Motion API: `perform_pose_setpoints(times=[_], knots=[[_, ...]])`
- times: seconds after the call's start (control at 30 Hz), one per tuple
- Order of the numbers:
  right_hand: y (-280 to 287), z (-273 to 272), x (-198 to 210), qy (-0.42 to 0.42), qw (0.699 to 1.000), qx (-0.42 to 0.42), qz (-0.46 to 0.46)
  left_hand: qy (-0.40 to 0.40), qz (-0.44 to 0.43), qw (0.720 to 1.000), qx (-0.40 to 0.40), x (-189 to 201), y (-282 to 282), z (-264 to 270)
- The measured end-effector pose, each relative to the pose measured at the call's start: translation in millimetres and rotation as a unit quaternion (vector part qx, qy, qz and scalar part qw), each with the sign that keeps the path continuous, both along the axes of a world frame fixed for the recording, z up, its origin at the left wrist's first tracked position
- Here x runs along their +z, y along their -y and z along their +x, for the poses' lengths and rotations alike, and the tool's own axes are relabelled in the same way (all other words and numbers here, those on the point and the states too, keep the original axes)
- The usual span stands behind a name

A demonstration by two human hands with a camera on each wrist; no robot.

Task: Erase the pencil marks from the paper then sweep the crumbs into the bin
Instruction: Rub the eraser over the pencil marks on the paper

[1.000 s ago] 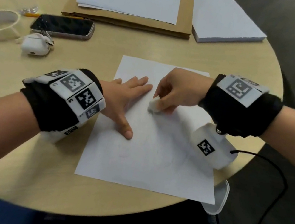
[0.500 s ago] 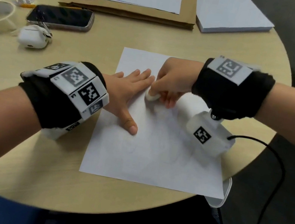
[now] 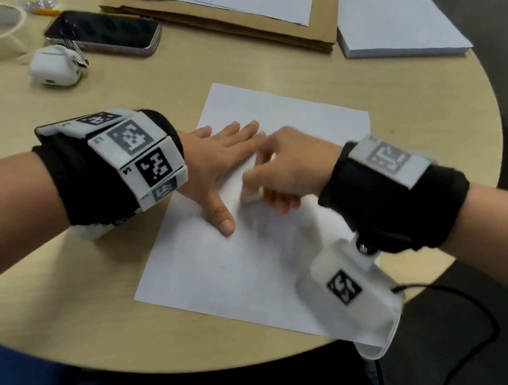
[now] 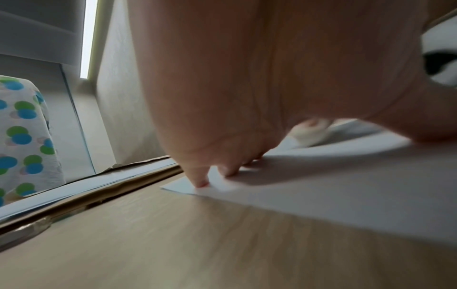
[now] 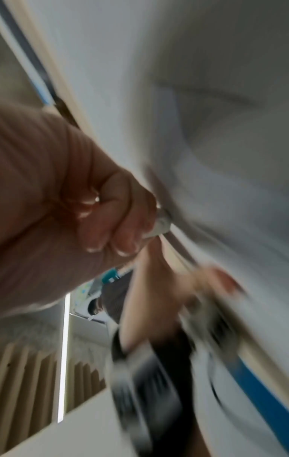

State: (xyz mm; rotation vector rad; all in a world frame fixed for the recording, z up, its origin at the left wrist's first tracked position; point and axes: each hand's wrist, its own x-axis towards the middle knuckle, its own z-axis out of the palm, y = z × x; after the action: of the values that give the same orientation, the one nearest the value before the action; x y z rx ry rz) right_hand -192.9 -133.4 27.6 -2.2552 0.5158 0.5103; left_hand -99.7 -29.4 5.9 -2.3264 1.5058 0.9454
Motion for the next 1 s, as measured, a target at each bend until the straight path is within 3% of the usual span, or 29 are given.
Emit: perform_pose_setpoints(times=[0.1,0.27,0.43,0.63,0.73,0.83,1.0], knots=[[-3.4,-4.4,1.1,-0.028,0.999,0.011,0.018,0.006,0.012,1.0,-0.005,-0.9,0.6,0.7],[21.3,14.1,6.7,0.059,0.993,-0.096,-0.039,0.007,-0.001,1.0,0.006,-1.0,-0.4,-0.2],[-7.6,-11.9,-7.2,0.002,1.0,0.025,0.01,0.004,0.005,1.0,0.008,-1.3,0.7,-0.7],[23.5,8.8,4.7,0.052,0.994,-0.068,-0.061,0.005,0.0,1.0,0.009,1.2,-1.0,-2.7],[9.8,-0.3,-0.2,0.049,0.997,-0.001,-0.064,0.007,0.002,1.0,0.006,1.2,-0.3,-1.6],[-4.2,-10.1,-0.9,-0.006,0.998,0.061,-0.034,0.007,0.006,1.0,0.002,1.0,-0.6,-0.6],[23.8,12.1,10.4,0.038,0.993,-0.018,-0.109,0.015,-0.001,1.0,-0.004,0.1,-0.8,-1.4]])
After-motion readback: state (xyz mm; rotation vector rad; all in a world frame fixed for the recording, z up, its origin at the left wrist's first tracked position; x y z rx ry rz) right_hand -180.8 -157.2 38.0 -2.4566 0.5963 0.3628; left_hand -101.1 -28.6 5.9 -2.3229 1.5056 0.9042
